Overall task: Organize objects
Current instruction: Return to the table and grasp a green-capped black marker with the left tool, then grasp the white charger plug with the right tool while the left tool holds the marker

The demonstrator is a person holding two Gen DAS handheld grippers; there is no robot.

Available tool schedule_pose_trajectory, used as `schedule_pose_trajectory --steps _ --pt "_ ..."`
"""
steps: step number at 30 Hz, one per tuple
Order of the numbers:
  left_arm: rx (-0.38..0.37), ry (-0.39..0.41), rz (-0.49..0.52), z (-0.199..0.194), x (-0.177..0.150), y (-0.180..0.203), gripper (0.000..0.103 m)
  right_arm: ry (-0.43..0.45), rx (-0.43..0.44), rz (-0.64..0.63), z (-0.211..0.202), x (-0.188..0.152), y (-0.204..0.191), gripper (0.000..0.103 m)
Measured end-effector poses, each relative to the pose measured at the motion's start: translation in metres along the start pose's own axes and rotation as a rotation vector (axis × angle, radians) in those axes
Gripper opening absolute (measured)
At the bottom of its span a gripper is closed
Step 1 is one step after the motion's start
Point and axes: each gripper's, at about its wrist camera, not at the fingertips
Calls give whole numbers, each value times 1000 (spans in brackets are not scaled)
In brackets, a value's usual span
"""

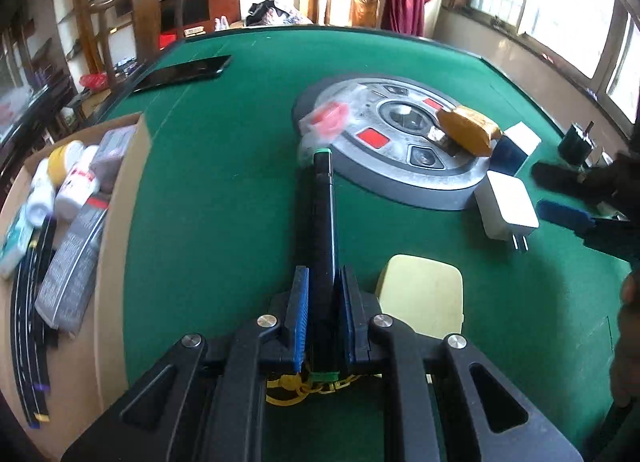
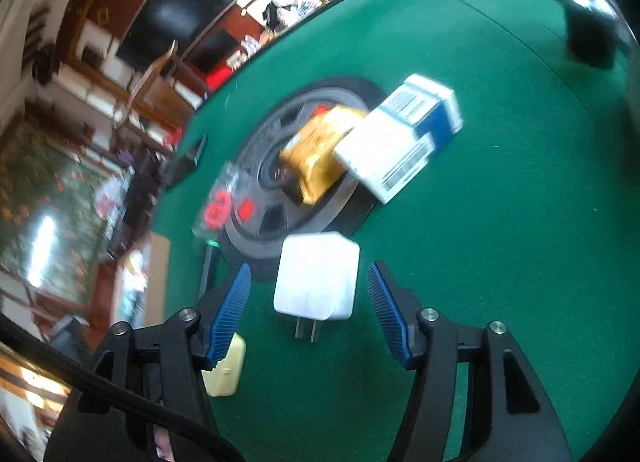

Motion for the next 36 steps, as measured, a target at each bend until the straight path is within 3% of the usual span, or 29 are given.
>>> schedule_pose_trajectory --steps 7,10,12,14,18,22,36 --pt "-48 38 -80 3 7 -21 12 30 -254 -202 23 -17 -30 60" --pt "-22 21 -81 9 17 -22 12 61 -310 -254 27 -20 -36 59" --pt "5 -4 -53 18 21 -18 14 71 -334 -280 28 -23 -37 48" --pt "54 12 -29 23 27 -14 15 75 -357 -299 26 -25 -39 46" --pt "77 34 -8 27 29 -11 12 84 -347 -286 19 -24 -33 45" --pt "8 50 -65 21 25 -22 12 94 -303 -243 9 -20 -26 43" --pt "-67 155 -148 -20 4 -34 12 151 -194 -223 -10 -22 -36 43"
Point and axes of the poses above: each gripper's, at about its wrist camera, not at the fingertips, and z roughly the way its jaws point, y to its right, x to its top, and after that the axes turned 3 degrees about z, right-handed
